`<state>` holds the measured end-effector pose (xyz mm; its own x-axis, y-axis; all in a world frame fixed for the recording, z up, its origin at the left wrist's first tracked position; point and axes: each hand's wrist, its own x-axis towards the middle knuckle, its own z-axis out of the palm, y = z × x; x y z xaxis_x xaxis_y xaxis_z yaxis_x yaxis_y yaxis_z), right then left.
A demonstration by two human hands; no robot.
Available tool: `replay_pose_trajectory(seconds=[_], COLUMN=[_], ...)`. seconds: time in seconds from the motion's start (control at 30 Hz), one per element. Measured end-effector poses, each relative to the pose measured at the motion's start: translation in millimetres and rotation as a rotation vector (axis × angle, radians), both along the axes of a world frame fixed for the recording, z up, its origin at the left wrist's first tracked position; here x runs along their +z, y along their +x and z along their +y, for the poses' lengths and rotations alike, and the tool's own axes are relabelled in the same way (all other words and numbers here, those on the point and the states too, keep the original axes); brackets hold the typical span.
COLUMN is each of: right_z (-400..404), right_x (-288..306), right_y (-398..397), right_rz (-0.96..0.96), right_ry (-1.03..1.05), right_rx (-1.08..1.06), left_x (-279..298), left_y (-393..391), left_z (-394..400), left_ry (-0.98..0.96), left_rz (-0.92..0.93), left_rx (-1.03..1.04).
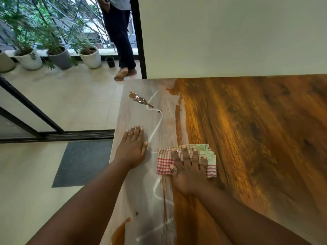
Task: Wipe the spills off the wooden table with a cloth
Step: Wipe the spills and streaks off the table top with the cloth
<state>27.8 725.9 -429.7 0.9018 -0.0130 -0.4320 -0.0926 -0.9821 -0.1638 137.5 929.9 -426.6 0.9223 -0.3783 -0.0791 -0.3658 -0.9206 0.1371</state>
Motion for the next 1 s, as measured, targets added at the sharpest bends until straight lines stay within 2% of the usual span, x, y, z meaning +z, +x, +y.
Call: replay_pose_trajectory(seconds=[0.5, 0.8, 1.0], right_z=[-11.9, -27.3, -32.6], right_x=[0.2, -2.0, 8.3], right_y=[76.5, 166.6, 241.4], right_rz=[0.061, 0.081, 0.066], right_ry=[0.028, 0.065, 0.099], right_rx=[-0.039, -0.021, -0.099], left_x=[-11.6, -20.6, -19.3], left_y=[88.2, 98.5, 100.2], left_z=[-7.6, -8.3, -9.3], left_ry=[-0.076, -0.152, -0.154], left_rz=[0.002, 0.022, 0.031], left_rx=[0.026, 0.082, 0.09])
